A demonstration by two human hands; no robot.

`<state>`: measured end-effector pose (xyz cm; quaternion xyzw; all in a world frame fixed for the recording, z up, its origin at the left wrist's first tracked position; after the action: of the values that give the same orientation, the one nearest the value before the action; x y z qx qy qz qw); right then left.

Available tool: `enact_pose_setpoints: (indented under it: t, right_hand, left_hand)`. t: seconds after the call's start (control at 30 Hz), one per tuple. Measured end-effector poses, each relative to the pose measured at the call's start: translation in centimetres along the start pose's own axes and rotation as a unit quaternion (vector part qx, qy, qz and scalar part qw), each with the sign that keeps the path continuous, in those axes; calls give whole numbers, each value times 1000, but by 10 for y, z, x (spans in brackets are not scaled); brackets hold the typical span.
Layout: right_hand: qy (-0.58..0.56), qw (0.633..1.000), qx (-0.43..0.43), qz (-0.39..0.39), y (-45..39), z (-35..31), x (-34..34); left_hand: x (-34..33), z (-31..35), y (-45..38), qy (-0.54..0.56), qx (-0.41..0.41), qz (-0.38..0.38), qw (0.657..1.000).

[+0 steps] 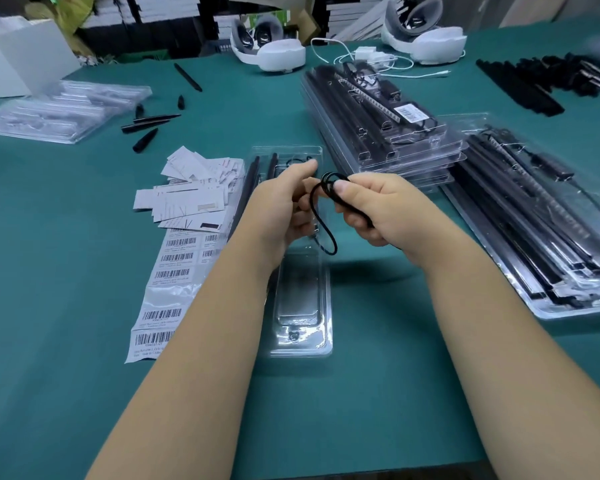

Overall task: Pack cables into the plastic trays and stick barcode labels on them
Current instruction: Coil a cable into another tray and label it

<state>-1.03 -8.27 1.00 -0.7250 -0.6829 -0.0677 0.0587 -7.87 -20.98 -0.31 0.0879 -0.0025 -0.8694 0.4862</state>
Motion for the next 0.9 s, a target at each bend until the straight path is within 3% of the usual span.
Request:
enact_pose_setpoints:
  t: [0.17,0.33,0.5,0.7,0.9]
  right_hand:
    - [36,992,20,116,-5,5,2]
    - [14,985,30,168,-8,7,-7]
    - [-53,989,5,136,-7,7,-11]
    - [-7,992,-3,125,-7,8,-14]
    - [-41,997,-6,64,-4,5,-15]
  left_hand:
    - [1,-2,-1,26,-23,-41,999]
    - [0,-2,1,-26,-68,-53,996]
    - [-2,-2,3,-27,-94,-12,995]
    - [0,-2,2,-27,-102,10,994]
    - [-1,-1,2,-41,-136,36,989]
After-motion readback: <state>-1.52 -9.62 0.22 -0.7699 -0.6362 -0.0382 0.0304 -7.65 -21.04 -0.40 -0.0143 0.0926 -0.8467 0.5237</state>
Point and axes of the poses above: each hand's wrist, its own y-axis away from the middle knuckle, its own x-axis out of the back of the hand, z = x × y, the point moved 2 cm from there along -y, towards the middle knuckle, and after that the axes turned 3 degrees about -z, right-handed, at the moved point
